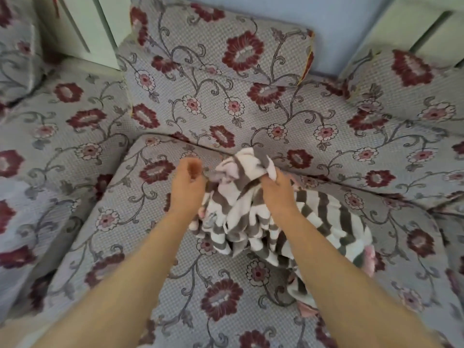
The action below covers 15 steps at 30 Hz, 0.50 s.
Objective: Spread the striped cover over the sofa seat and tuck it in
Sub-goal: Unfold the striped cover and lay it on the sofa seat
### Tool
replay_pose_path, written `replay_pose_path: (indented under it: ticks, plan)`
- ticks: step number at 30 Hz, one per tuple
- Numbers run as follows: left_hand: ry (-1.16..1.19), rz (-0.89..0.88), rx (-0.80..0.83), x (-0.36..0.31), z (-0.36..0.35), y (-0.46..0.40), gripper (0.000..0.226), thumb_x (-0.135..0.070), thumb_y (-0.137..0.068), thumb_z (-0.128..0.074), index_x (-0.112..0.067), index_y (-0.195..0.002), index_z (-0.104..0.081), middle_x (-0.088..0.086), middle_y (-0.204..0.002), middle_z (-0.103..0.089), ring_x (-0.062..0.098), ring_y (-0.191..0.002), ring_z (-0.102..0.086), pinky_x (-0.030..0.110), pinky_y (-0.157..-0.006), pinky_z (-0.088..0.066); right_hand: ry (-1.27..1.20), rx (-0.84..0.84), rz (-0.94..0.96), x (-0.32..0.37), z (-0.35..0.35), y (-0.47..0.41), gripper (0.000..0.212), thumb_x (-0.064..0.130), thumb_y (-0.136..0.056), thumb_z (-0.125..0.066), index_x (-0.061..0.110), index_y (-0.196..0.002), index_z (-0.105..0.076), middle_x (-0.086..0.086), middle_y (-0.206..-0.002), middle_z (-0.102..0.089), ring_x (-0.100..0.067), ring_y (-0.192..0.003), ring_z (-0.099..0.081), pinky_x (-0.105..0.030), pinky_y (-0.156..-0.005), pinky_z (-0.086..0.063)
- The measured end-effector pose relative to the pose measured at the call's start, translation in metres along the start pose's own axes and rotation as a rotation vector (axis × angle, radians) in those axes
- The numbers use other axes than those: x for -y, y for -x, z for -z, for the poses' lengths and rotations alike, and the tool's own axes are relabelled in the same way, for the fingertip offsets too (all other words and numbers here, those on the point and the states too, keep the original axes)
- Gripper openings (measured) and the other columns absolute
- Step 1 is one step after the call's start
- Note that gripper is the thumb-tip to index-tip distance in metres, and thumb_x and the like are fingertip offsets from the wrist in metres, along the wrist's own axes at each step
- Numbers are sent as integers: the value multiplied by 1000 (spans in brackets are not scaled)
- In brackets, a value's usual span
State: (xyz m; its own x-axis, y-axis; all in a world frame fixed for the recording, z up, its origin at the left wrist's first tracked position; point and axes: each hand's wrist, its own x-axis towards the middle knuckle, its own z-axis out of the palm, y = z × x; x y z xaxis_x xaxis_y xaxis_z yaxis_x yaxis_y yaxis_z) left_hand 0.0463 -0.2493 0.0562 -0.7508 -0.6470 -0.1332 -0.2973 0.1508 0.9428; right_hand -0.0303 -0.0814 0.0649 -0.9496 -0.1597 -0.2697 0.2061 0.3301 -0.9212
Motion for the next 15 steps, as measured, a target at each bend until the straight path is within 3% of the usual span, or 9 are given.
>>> replay_pose_path:
  ticks: [1,3,5,7,9,10,12,13,15]
  plan:
    - [-113,61,-9,19,4,-4,21,-4,-82,-53,-23,-89,-50,-7,-83,-56,17,-79,-55,26,-62,-44,-98,-86,-53,5,-2,-7,15,23,-93,-53,26,-99,-66,16,-69,-66,0,-60,-60,-16,-53,-46]
    - [-312,177,241,53,1,0,18,-6,-78,-58,-19,-85,-49,0,-79,-56,22,-74,-54,31,-57,-42,-336,-169,-175,20,-1,-17,18,34,-90,-60,26,-105,-64,10,-88,-71,-6,-80,-68,-22,-65,-55]
    - [-328,261,588,73,-13,8,35,-12,-78,-68,-17,-110,-54,5,-105,-62,27,-97,-58,43,-77,-52,-516,-202,-248,36,1,-24,32,36,-88,-64,21,-117,-60,-5,-108,-69,-23,-95,-68,-38,-78,-58]
    - [-238,332,707,79,-34,14,71,-19,-78,-75,-15,-139,-38,4,-134,-49,30,-124,-47,46,-101,-44,-616,-203,-237,51,3,-25,31,30,-91,-61,16,-118,-62,-10,-105,-72,-26,-90,-72,-38,-69,-59]
    - [-56,468,640,68,-54,12,58,-21,-86,-67,-14,-137,-41,5,-137,-49,29,-119,-51,43,-99,-45,-688,-186,-210,61,6,-22,20,26,-92,-59,16,-107,-67,-7,-93,-76,-22,-81,-74,-32,-60,-58]
    - [67,565,581,58,-61,8,41,-20,-92,-58,-12,-131,-48,8,-131,-56,29,-110,-56,45,-97,-47,-707,-174,-200,64,9,-20,18,25,-93,-58,15,-104,-68,-6,-90,-76,-21,-79,-74,-31,-59,-58]
    - [361,720,432,39,-66,-10,29,-20,-100,-41,-15,-125,-53,11,-111,-62,33,-102,-57,51,-89,-51,-697,-167,-162,68,20,-17,22,26,-94,-56,13,-107,-68,-6,-91,-76,-20,-81,-74,-30,-61,-58]
    - [446,725,338,29,-62,-23,28,-19,-100,-36,-17,-122,-53,10,-106,-61,35,-101,-58,53,-83,-53,-666,-181,-134,71,28,-15,24,26,-95,-55,12,-111,-67,-6,-92,-76,-20,-82,-74,-30,-62,-58]
    - [361,538,156,6,-44,-57,28,-9,-96,-34,-13,-114,-55,13,-106,-61,38,-101,-59,51,-77,-56,-611,-231,-72,76,43,-12,24,25,-95,-53,13,-112,-66,-4,-93,-76,-20,-84,-73,-31,-65,-58]
